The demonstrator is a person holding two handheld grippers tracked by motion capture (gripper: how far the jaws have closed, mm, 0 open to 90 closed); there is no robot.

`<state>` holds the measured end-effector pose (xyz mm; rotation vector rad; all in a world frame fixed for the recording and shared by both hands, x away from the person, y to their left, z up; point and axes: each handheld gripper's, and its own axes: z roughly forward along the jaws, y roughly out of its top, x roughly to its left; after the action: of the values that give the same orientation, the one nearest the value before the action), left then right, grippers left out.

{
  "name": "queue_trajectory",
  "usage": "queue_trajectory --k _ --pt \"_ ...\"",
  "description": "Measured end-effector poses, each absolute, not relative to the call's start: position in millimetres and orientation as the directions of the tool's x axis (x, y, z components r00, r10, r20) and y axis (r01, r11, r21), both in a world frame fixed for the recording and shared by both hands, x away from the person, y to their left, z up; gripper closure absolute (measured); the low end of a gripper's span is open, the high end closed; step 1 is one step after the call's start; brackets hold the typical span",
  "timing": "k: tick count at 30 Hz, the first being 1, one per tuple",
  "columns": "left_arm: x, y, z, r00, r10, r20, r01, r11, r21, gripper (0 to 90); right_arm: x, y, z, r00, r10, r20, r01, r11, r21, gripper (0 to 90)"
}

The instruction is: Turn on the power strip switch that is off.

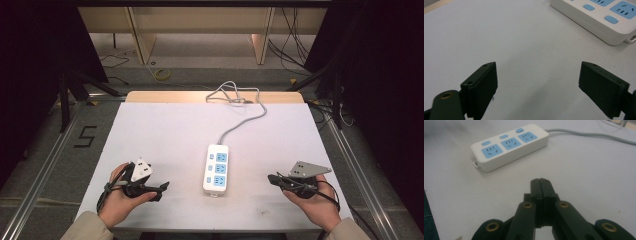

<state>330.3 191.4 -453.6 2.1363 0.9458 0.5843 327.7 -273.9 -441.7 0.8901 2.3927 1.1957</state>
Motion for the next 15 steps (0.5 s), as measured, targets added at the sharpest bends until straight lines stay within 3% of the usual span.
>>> queue_trajectory --k 15 --pt "332.0 191.3 -454.4 0.629 0.770 0.105 0.452 -0.473 0.756 15.1 336.6 -259.3 -442.0 -0.765 0.644 -0.013 0.393 0.483 0.782 90.0"
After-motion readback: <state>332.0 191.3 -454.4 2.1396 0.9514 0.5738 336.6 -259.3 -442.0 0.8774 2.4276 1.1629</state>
